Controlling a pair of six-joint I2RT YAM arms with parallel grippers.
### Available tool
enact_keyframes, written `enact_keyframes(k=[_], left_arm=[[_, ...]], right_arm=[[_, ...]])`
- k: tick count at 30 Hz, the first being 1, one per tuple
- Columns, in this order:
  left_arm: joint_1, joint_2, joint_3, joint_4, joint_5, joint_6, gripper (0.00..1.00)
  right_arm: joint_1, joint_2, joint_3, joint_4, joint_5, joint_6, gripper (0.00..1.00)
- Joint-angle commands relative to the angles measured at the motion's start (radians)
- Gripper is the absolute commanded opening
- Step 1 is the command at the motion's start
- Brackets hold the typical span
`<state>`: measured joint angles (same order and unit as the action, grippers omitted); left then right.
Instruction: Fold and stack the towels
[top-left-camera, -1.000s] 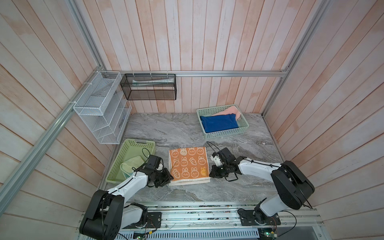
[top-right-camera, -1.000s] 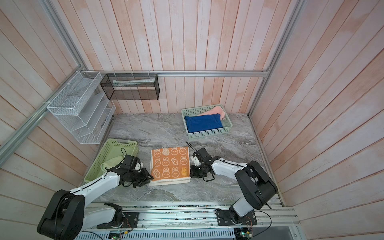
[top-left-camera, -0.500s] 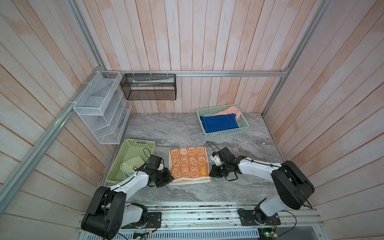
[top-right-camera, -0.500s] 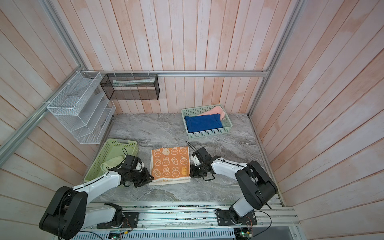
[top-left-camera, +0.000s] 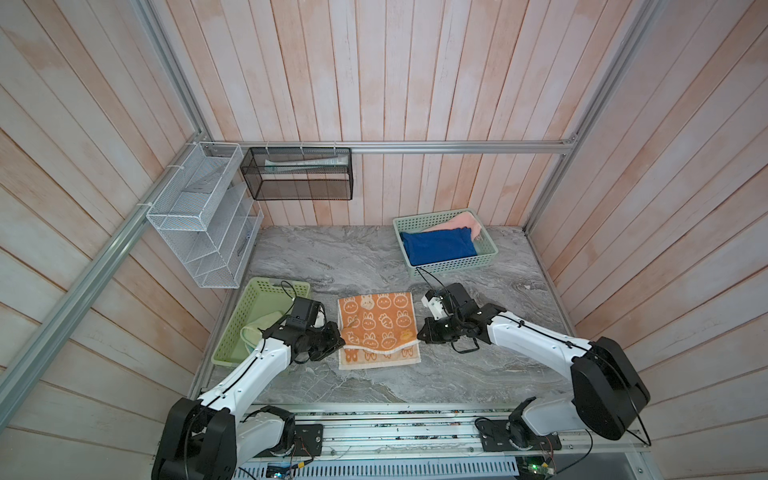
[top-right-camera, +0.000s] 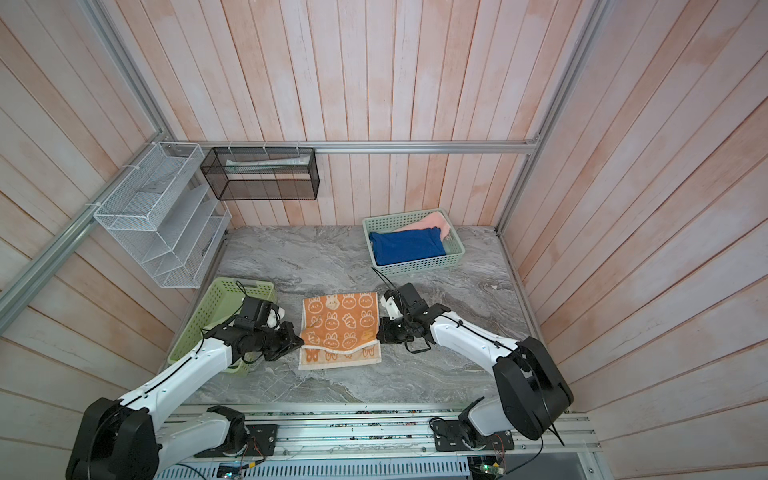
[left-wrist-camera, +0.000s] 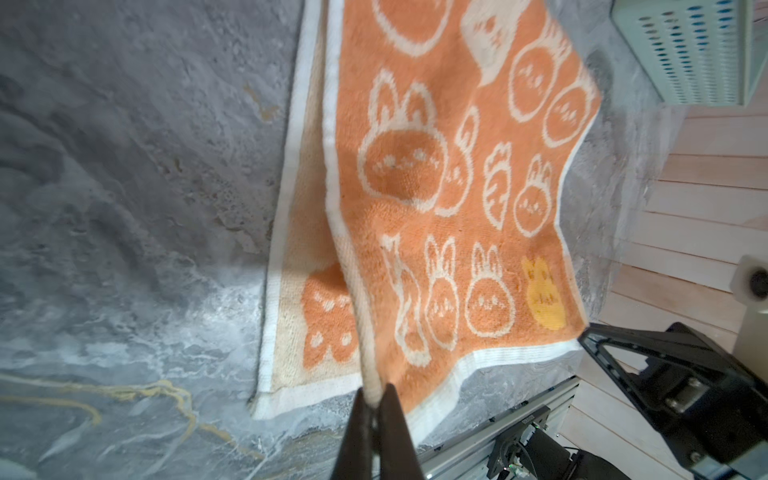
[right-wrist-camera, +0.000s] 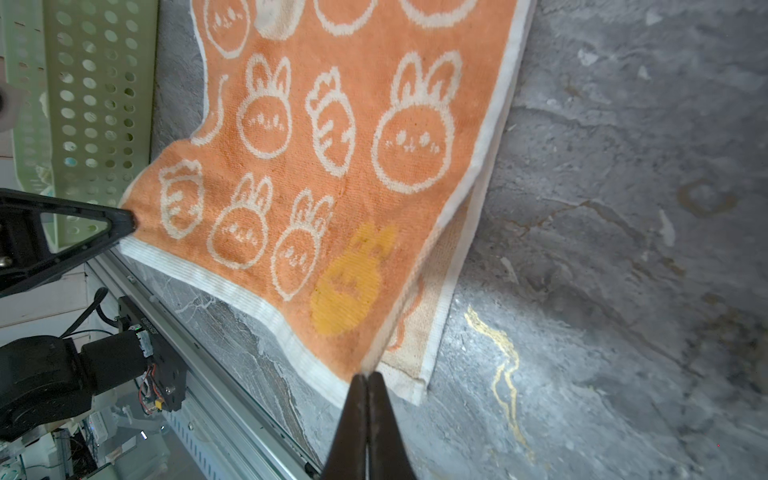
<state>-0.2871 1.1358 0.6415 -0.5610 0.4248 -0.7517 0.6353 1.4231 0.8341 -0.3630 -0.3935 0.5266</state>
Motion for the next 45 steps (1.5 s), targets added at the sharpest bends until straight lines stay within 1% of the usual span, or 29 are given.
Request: enact_keyframes(k=[1,6,9,12,18,24,27,28,29,30,31,32,33,36,38,42,45], left_arm=[[0.005,-0.047,0.027,-0.105,-0.045,0.028,0.00],[0.007,-0.063,-0.057,-0.105,-0.031,0.000,0.00],[0.009,-0.031,-0.122,-0.049,0.003,-0.025,0.00],[0.008,0.011,-0.162,0.014,0.035,-0.032,0.00],[0.009,0.048,-0.178,0.030,0.031,-0.024,0.00],[0.008,0.020,-0.158,-0.015,0.009,-0.020,0.00],[0.007,0.017,-0.173,-0.026,0.017,-0.024,0.00],[0.007,0.014,-0.178,-0.032,0.018,-0.026,0.07],[0.004,0.012,-0.177,-0.042,0.015,-0.028,0.15],[0.003,0.006,-0.164,-0.061,0.005,-0.026,0.24],[0.004,-0.005,-0.149,-0.085,-0.011,-0.022,0.30],[0.004,-0.016,-0.134,-0.100,-0.034,-0.019,0.33],[0.003,-0.030,-0.121,-0.109,-0.058,-0.020,0.37],[0.003,-0.039,-0.105,-0.078,-0.078,-0.024,0.39],[-0.001,-0.009,-0.079,-0.067,-0.088,-0.013,0.39],[-0.024,0.064,-0.032,-0.023,-0.095,0.009,0.39],[-0.057,0.123,-0.006,0.013,-0.094,0.015,0.38]], right_arm=[[0.000,-0.021,-0.005,-0.041,-0.003,0.006,0.00],[0.000,0.004,-0.097,0.010,-0.055,0.025,0.00],[0.000,0.032,-0.143,0.064,-0.089,0.037,0.00],[0.000,0.059,-0.153,0.078,-0.090,0.032,0.00],[0.002,0.068,-0.155,0.073,-0.088,0.027,0.00],[0.004,0.029,-0.148,0.039,-0.071,0.023,0.00],[0.003,0.043,-0.161,0.039,-0.083,0.018,0.00],[0.005,0.052,-0.166,0.037,-0.089,0.017,0.00],[0.008,0.057,-0.167,0.032,-0.091,0.016,0.02],[0.013,0.055,-0.162,0.021,-0.082,0.013,0.21],[0.019,0.042,-0.153,0.008,-0.061,0.013,0.35],[0.021,0.026,-0.145,-0.001,-0.043,0.013,0.40],[0.022,0.004,-0.136,-0.005,-0.027,0.013,0.42],[0.020,-0.023,-0.095,-0.008,0.022,0.005,0.43],[0.020,0.002,-0.062,-0.007,0.028,-0.008,0.43],[0.037,0.105,0.015,-0.023,0.016,-0.029,0.32],[0.073,0.136,0.057,-0.036,0.046,-0.032,0.30]])
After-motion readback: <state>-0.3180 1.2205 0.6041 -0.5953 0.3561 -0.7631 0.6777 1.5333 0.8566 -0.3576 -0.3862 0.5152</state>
